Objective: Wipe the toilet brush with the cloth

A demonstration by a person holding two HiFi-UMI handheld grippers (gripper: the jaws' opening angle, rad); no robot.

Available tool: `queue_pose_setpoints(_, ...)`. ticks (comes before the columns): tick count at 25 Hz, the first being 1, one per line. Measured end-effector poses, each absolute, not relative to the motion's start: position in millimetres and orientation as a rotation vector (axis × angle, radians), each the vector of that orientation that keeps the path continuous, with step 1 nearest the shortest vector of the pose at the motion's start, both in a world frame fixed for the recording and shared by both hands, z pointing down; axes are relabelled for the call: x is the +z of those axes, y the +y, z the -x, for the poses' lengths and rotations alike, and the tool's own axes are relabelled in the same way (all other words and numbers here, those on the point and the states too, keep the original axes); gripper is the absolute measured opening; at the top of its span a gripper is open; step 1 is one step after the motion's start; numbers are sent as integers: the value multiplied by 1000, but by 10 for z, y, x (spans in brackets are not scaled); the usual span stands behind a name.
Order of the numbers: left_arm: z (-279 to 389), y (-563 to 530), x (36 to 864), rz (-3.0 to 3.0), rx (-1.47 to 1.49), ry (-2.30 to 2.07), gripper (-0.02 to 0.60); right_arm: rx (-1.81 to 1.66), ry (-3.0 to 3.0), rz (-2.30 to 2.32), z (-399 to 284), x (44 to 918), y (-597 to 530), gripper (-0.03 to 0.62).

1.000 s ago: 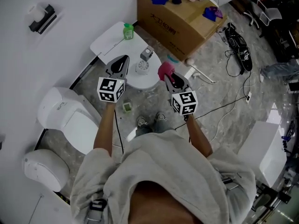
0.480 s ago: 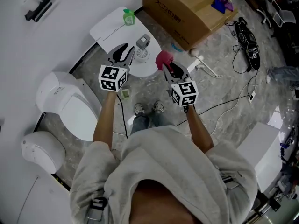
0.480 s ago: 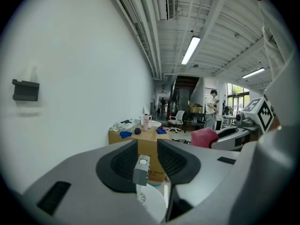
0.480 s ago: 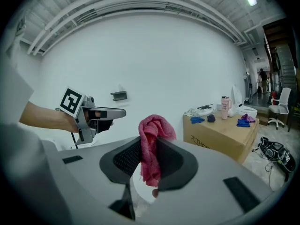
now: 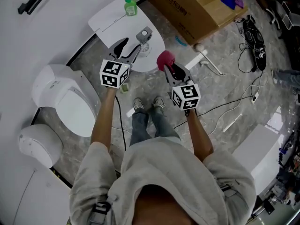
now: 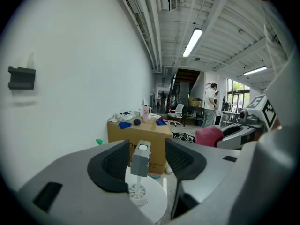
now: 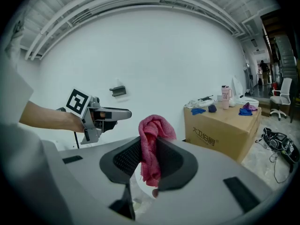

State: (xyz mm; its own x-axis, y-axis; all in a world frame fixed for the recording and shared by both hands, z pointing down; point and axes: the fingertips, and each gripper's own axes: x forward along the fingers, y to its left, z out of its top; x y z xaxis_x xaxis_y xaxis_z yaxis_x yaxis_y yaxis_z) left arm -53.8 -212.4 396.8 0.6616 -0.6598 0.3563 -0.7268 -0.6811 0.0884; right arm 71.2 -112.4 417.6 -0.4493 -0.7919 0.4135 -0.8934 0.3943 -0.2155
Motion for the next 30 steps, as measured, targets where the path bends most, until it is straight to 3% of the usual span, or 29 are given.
queue_pose_setpoints(9, 384, -2342, 4430, -2696, 473, -1030, 284, 657, -2375, -1479, -685, 4621, -1108, 101)
queue_pose_setpoints(21, 207, -2493, 4598, -2747, 467, -887, 284, 655, -2359, -1481, -665, 4813, -1171, 101)
queue_pose_setpoints(23, 208, -2490, 4608, -2774, 495, -891, 281, 652, -2358, -1488, -672, 4829, -1189, 101)
queue_pose_setpoints(26, 219, -2491, 4597, -2817, 500, -897, 192, 646, -2361, -1496, -669, 4859, -1255, 101)
queue_pose_setpoints(30, 238, -2487, 4579, -2831, 493, -905, 190, 642, -2373, -1502, -656, 4913, -1312, 101)
